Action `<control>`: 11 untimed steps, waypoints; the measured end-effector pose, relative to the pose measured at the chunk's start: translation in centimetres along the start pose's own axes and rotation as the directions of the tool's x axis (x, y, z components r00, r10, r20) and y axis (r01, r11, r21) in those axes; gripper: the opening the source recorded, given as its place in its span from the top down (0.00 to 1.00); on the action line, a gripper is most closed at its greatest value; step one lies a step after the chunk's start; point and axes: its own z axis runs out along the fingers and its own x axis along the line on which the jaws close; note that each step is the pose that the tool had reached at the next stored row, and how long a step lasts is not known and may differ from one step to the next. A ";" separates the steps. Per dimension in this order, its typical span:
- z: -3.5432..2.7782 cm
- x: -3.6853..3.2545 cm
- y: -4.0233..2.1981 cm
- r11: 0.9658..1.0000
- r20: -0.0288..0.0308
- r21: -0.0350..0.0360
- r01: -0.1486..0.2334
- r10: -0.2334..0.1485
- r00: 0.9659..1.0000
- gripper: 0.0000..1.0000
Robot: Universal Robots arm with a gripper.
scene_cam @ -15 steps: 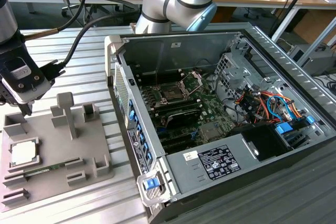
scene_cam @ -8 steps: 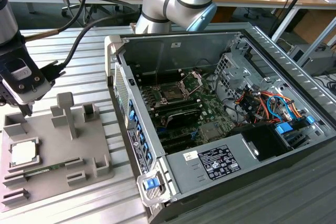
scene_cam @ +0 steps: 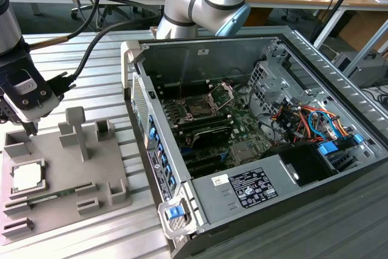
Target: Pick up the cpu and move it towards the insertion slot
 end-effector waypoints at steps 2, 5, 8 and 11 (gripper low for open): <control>0.06 0.00 0.00 1.000 0.000 0.000 0.000 0.000 1.000 0.89; 0.12 0.01 0.00 1.000 0.000 0.000 0.000 0.000 1.000 0.89; 0.18 0.01 -0.01 1.000 0.000 0.000 0.000 0.000 1.000 0.89; 0.25 0.01 -0.01 1.000 0.000 0.000 0.000 0.000 1.000 0.89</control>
